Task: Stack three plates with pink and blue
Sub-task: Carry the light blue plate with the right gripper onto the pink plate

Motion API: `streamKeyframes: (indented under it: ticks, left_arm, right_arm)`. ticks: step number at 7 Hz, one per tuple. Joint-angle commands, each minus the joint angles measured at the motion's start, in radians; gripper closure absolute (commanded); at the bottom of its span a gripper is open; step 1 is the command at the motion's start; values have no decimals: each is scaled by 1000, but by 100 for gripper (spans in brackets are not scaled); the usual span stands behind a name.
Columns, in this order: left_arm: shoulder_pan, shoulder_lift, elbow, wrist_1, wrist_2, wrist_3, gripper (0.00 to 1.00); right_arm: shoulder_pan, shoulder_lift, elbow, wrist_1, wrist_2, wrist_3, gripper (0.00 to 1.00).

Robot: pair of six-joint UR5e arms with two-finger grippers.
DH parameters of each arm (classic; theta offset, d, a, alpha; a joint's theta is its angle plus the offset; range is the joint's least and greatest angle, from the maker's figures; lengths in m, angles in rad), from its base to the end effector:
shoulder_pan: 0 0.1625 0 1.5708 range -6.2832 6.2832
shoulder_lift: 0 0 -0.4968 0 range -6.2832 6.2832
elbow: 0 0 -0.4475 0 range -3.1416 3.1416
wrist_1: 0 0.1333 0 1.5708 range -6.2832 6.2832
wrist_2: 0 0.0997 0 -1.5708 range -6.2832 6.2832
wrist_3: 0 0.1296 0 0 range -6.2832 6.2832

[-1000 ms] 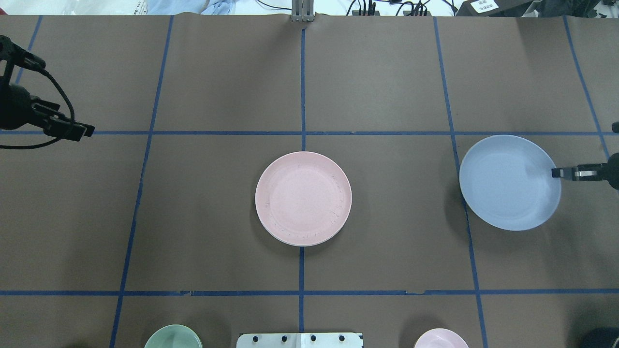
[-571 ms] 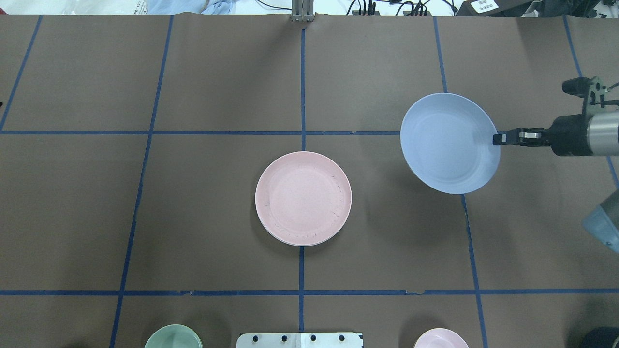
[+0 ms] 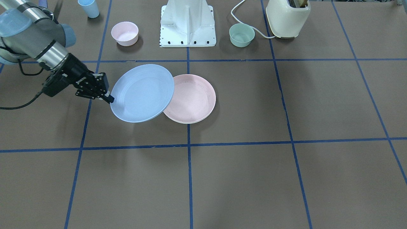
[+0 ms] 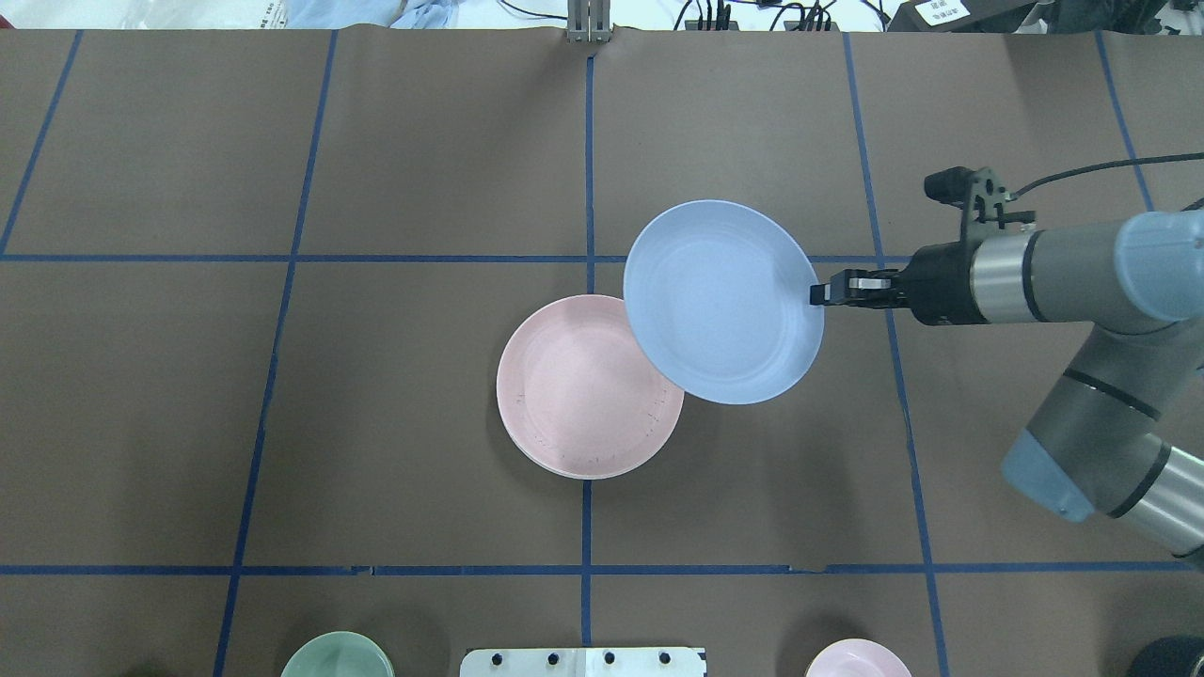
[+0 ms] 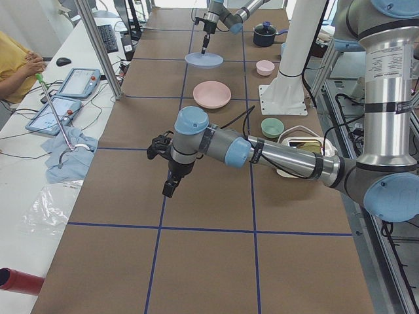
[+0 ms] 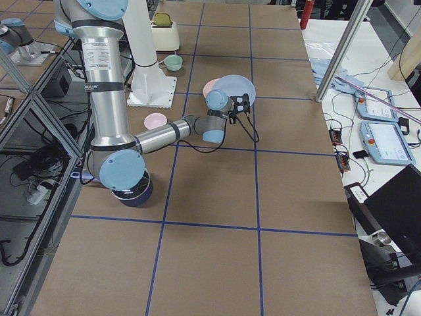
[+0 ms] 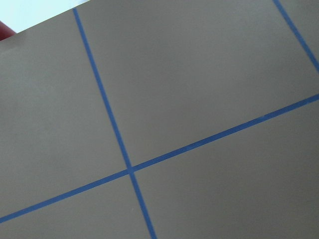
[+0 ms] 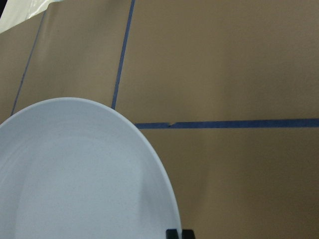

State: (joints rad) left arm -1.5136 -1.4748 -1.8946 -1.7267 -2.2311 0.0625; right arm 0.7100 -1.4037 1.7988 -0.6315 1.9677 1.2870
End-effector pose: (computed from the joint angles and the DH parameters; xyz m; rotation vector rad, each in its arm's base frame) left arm -0.0240 -0.5213 0.6135 0.3720 0.6523 0.2407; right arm -0.4275 -0.4771 0.4112 0.3309 -1.3126 0.0944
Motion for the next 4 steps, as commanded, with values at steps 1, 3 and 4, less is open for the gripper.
streamKeyframes:
  ticks: [1, 3, 4]
  left_arm:
    - [-8, 10, 2, 3, -1, 11, 0]
    - [-8, 10, 6, 3, -1, 13, 0]
    - [-8, 10, 9, 3, -1, 13, 0]
  right_arm:
    - [-154, 110, 89, -312, -171, 21, 100]
    - [-262, 179, 71, -442, -304, 34, 100]
    - [-276, 183, 60, -444, -314, 34, 100]
